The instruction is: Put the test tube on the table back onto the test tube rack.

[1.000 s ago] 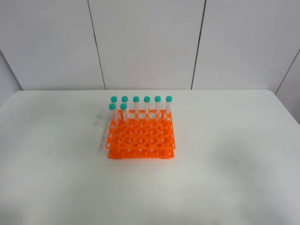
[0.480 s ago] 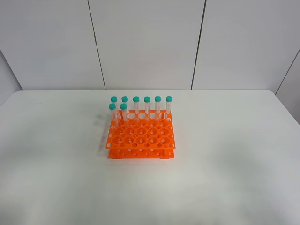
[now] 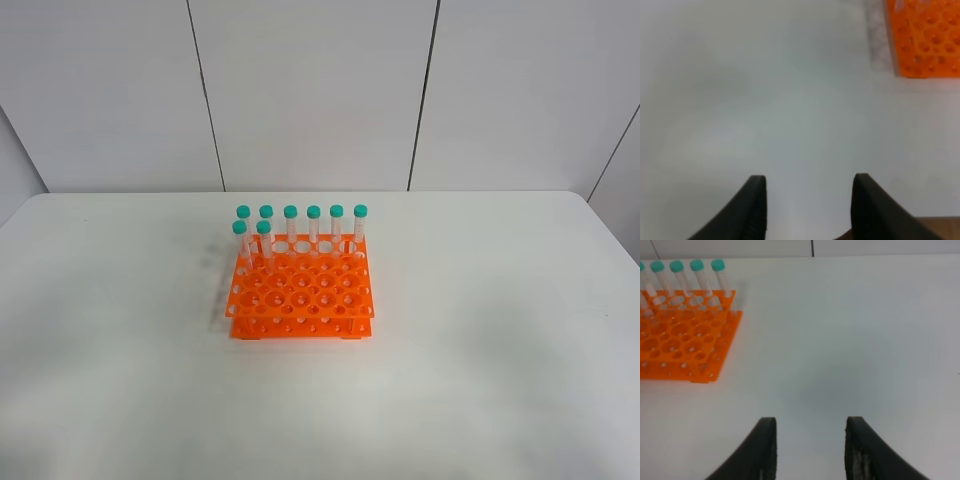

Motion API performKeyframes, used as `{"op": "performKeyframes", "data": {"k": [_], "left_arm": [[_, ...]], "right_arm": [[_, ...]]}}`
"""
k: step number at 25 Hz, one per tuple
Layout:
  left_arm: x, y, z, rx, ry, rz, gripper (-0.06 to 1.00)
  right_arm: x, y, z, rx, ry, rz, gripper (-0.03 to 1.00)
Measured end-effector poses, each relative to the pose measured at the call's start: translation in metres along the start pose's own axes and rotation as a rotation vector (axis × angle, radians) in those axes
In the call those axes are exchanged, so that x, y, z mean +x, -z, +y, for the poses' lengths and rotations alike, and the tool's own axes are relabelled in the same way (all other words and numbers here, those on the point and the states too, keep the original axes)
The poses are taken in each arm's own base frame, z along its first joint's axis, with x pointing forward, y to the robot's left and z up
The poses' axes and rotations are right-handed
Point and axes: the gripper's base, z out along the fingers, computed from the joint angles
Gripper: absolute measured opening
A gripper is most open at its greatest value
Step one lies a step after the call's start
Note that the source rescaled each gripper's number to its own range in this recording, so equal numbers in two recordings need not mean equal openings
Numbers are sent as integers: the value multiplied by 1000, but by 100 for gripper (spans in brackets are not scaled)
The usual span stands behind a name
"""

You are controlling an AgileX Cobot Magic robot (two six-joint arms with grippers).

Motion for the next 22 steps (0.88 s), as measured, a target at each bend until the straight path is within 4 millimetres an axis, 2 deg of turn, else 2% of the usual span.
{"op": "performKeyframes", "data": {"k": [10, 22], "left_arm": [[12, 14, 2, 12, 1, -106, 78], [13, 14, 2, 13, 2, -112, 78]], "right_arm": [[0, 0, 0, 0, 0, 0, 85], [0, 0, 0, 0, 0, 0, 85]]}}
